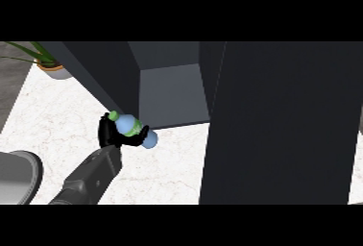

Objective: Pick up the bottled water, place it into the cabinet and close the cabinet

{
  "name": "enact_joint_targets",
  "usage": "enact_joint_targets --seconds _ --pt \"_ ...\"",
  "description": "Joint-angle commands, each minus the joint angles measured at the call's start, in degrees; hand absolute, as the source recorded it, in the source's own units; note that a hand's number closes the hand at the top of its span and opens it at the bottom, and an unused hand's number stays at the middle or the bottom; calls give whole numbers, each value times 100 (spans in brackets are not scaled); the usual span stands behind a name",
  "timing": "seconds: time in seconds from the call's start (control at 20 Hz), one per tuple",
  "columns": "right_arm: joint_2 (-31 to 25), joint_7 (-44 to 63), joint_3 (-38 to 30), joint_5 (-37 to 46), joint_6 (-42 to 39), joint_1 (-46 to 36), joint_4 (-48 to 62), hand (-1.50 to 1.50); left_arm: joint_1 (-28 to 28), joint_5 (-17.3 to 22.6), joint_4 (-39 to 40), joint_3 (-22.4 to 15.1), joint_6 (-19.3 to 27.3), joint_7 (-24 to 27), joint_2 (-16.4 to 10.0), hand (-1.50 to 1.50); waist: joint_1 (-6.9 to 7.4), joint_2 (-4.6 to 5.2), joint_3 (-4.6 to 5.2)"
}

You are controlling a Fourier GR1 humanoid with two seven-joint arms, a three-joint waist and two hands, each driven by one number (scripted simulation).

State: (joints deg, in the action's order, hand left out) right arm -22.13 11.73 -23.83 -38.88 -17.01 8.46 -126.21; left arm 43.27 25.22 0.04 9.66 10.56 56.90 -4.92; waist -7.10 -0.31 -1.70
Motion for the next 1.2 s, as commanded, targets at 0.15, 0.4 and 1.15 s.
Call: enact_joint_targets --seconds 0.15,0.4,1.15 --pt "-73 4 -19 -125 -149 -26 147 -150 1427 8 -234 6 569 -823 356 150 -322 219 176" --pt "-61 -59 -112 -201 -121 -94 71 -150 1236 17 -255 13 634 -538 418 -150 -390 219 190" --pt "-87 -84 -69 -201 -237 -200 369 -150 1453 -145 -298 -173 985 -541 249 -150 -378 200 172"
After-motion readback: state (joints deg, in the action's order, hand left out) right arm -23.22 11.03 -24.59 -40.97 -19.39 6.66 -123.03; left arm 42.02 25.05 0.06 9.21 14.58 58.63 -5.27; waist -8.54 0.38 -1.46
